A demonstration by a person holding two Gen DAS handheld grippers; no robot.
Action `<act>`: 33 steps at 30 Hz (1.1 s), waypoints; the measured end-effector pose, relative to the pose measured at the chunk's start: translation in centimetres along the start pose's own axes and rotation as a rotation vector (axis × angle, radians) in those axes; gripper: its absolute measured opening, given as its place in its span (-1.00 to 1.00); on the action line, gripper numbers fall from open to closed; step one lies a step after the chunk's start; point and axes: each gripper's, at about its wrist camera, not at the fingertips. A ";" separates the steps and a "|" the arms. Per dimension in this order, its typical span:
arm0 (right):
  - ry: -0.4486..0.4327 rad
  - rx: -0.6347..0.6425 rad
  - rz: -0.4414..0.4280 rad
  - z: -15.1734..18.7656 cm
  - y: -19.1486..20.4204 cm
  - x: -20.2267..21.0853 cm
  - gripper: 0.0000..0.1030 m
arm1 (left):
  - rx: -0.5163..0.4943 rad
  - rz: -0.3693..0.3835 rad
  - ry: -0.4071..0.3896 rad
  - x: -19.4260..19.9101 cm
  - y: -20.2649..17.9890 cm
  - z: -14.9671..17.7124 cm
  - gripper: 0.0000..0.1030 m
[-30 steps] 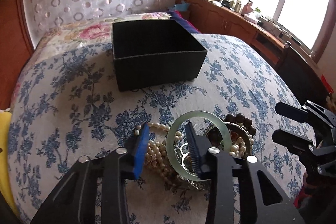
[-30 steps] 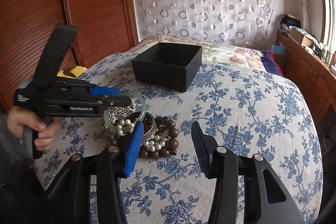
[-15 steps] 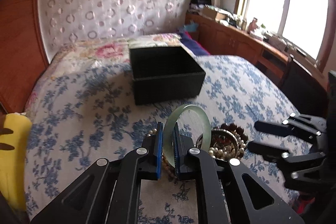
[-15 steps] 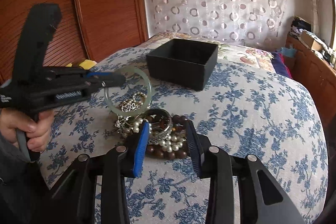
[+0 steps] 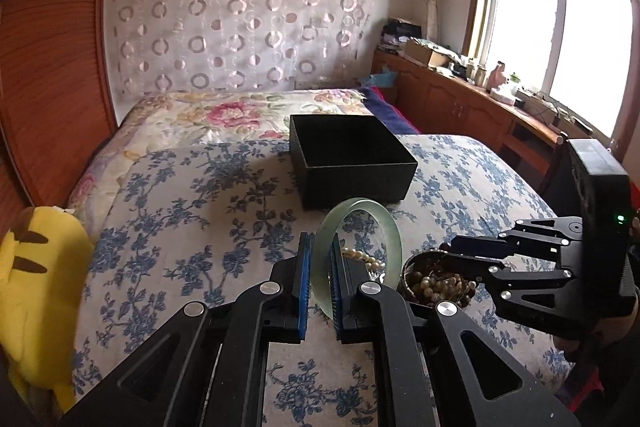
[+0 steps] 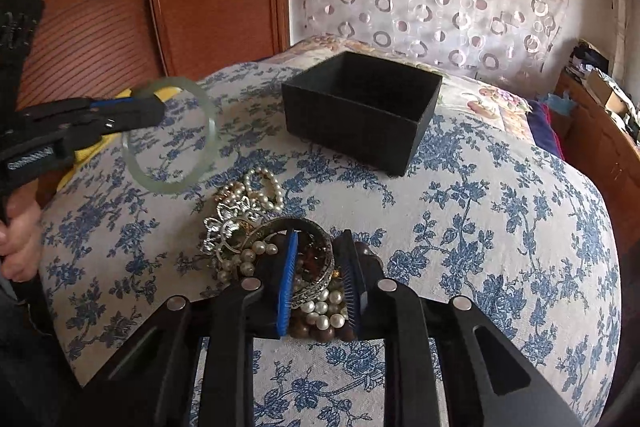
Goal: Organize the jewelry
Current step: 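Lift the jade bangle with the left tool while the right tool grasps the silver bracelet, then carry the bangle and silver bracelet over the black box with both tools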
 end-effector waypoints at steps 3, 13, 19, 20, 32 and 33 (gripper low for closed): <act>0.018 -0.007 -0.003 -0.1 -0.2 -0.7 -0.73 | 0.001 0.000 0.000 0.0 0.3 0.3 -0.85; -0.037 0.015 0.028 -0.8 0.0 1.1 -0.90 | 0.003 -0.003 -0.023 1.1 0.5 0.3 -0.84; -0.086 0.003 0.037 -2.1 -0.9 2.2 -0.90 | -0.008 -0.002 -0.046 1.7 0.4 -0.4 -0.84; -0.089 0.005 0.040 -2.2 -1.1 2.1 -0.90 | -0.013 -0.005 -0.048 1.6 0.3 -0.6 -0.84; -0.163 0.039 0.058 -7.0 -4.2 1.0 -0.90 | -0.055 -0.008 -0.052 -1.5 -0.1 -4.0 -0.84; -0.170 0.041 0.066 -7.6 -4.7 0.7 -0.90 | -0.055 -0.008 -0.053 -1.7 0.0 -4.2 -0.84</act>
Point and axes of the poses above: each gripper's, at about its wrist camera, not at the fingertips, and x roughly against the way its jaws point, y to its left, z to its underside, and after that the axes turned 1 degree about -z, right-handed
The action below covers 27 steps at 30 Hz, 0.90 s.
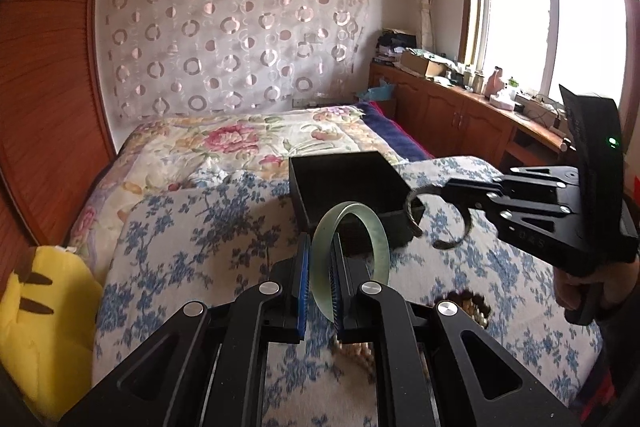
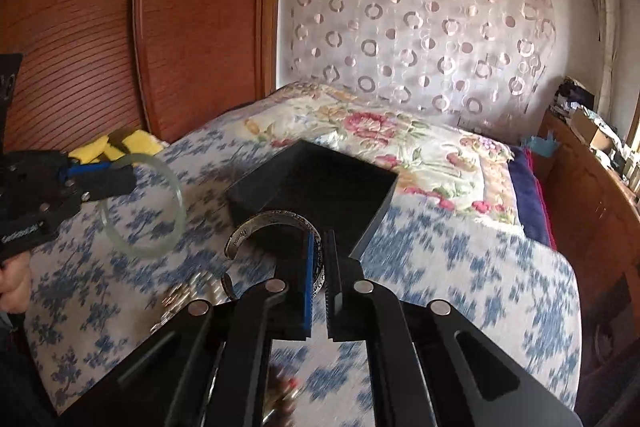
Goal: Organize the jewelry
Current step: 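Carry the bangle and silver bracelet over the black box with both tools, then open the left tool to drop the bangle while the right tool releases the bracelet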
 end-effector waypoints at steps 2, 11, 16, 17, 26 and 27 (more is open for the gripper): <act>-0.006 0.000 0.008 -0.7 -0.6 -0.7 -0.90 | 0.002 -0.001 -0.001 -0.6 0.0 -0.8 -0.84; -0.003 0.000 0.003 -3.2 -2.0 -4.9 -0.89 | -0.018 -0.014 -0.001 -3.1 0.1 -3.8 -0.84; 0.024 -0.025 -0.018 -3.4 -2.6 -6.9 -0.83 | -0.035 -0.019 0.016 -4.9 0.3 -5.0 -0.84; 0.027 -0.036 -0.036 -3.4 -2.8 -7.1 -0.83 | -0.036 -0.018 0.018 -5.2 0.3 -5.3 -0.84; 0.008 -0.064 -0.034 -3.0 -4.5 -5.4 -0.52 | -0.077 0.013 0.066 -9.1 -0.4 -6.1 -0.84; 0.009 -0.068 -0.029 -2.8 -4.7 -5.2 -0.52 | -0.083 0.012 0.072 -9.7 -0.5 -6.2 -0.84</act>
Point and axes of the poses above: each gripper's, at about its wrist camera, not at the fingertips, and x roughly against the way its jaws point, y to its left, z to its underside, and after that the axes turned 1 degree about -z, right-handed
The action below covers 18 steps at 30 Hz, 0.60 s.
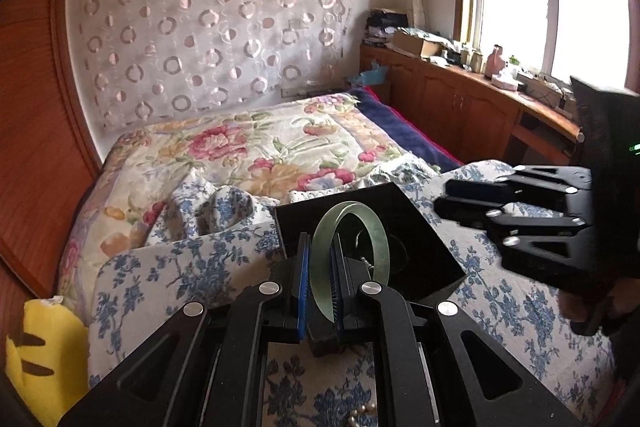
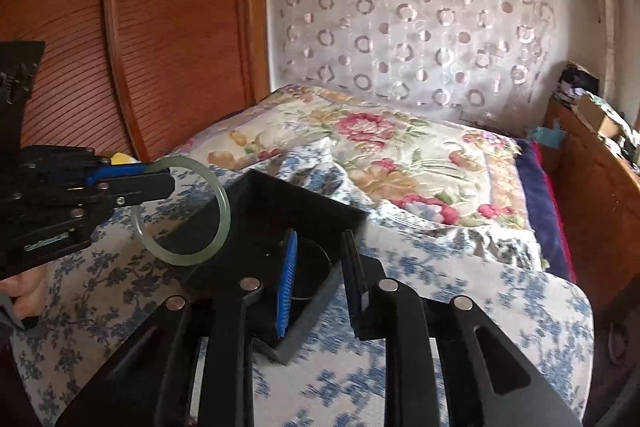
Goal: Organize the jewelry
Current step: 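Open the left tool to drop the bangle while the right tool releases the bracelet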
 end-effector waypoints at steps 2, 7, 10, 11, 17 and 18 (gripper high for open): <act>0.004 -0.008 0.016 0.4 -0.6 0.5 -0.52 | -0.003 0.003 0.008 -0.7 0.0 -0.2 -0.84; 0.003 -0.008 0.045 1.3 -1.0 1.3 -0.52 | 0.004 0.021 0.044 -2.5 0.2 -0.2 -0.84; 0.003 -0.013 0.046 1.7 -1.2 1.4 -0.52 | 0.005 0.033 0.073 -3.4 0.0 0.0 -0.84; 0.005 -0.015 0.044 1.8 -1.1 1.4 -0.52 | 0.006 0.040 0.085 -3.7 0.0 0.2 -0.84; 0.004 -0.007 0.041 2.2 -0.7 2.0 -0.52 | 0.005 0.043 0.127 -4.7 -0.3 0.8 -0.84; 0.002 -0.004 0.043 2.2 -0.6 2.2 -0.52 | 0.005 0.041 0.130 -4.8 -0.4 0.9 -0.84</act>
Point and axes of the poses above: each gripper's, at about its wrist camera, not at the fingertips, and x roughly against the way its jaws point, y to its left, z to its underside, and after that the axes turned 1 degree about -z, right-handed
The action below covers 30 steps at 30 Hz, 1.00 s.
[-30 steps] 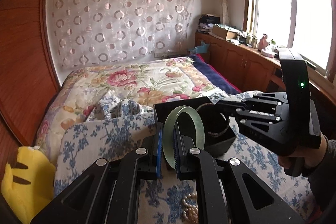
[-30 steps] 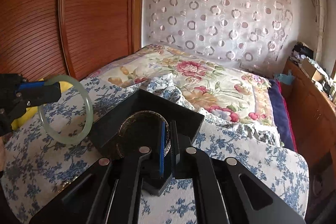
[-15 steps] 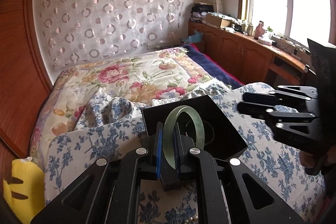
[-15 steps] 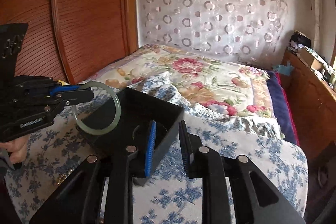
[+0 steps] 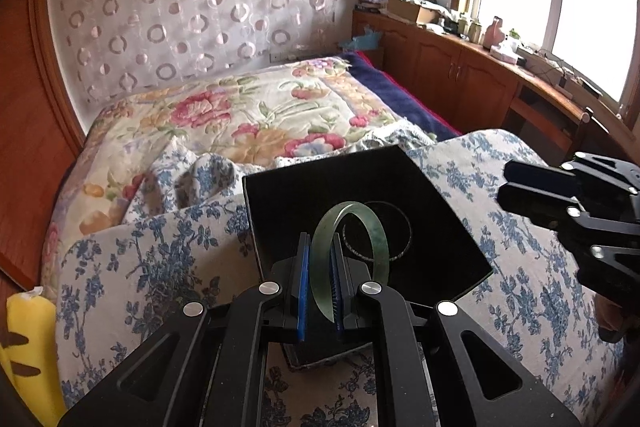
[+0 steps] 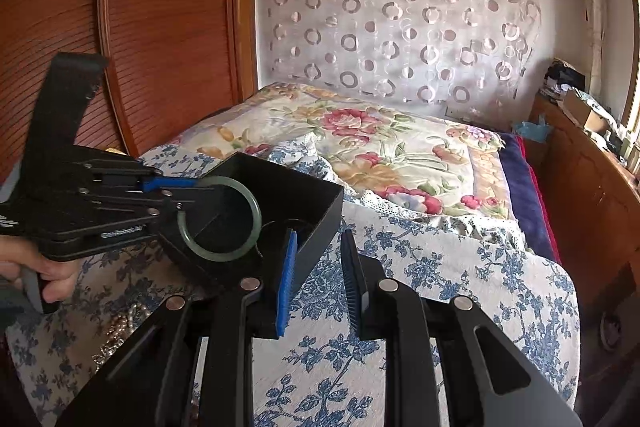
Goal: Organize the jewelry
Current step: 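Open the left tool to drop the bangle while the right tool releases the bracelet, then return both tools to the pile and grasp a pearl strand with the right tool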
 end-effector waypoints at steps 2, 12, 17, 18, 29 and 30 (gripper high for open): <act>-0.007 0.010 0.008 0.1 0.5 0.4 -0.52 | -0.001 0.007 0.008 0.0 -0.1 0.0 -0.81; -0.025 0.004 0.003 1.1 1.6 3.0 -0.52 | -0.013 0.010 -0.066 4.7 -1.1 1.2 -0.51; -0.036 -0.007 0.004 1.9 2.5 4.6 -0.52 | -0.014 0.008 -0.085 6.8 -1.6 2.4 -0.50; -0.037 -0.009 0.003 2.0 2.6 4.8 -0.52 | -0.014 0.005 -0.087 7.2 -1.6 2.8 -0.50; -0.026 -0.004 -0.031 4.5 5.1 7.4 -0.52 | 0.018 -0.006 -0.073 9.8 -1.5 7.6 -0.50; -0.025 -0.004 -0.032 4.8 5.3 7.7 -0.52 | 0.022 -0.004 -0.069 9.9 -1.5 8.1 -0.50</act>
Point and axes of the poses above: each gripper's, at about its wrist camera, not at the fingertips, and x roughly against the way its jaws point, y to its left, z to its underside, and after that the axes turned 1 degree about -z, right-handed
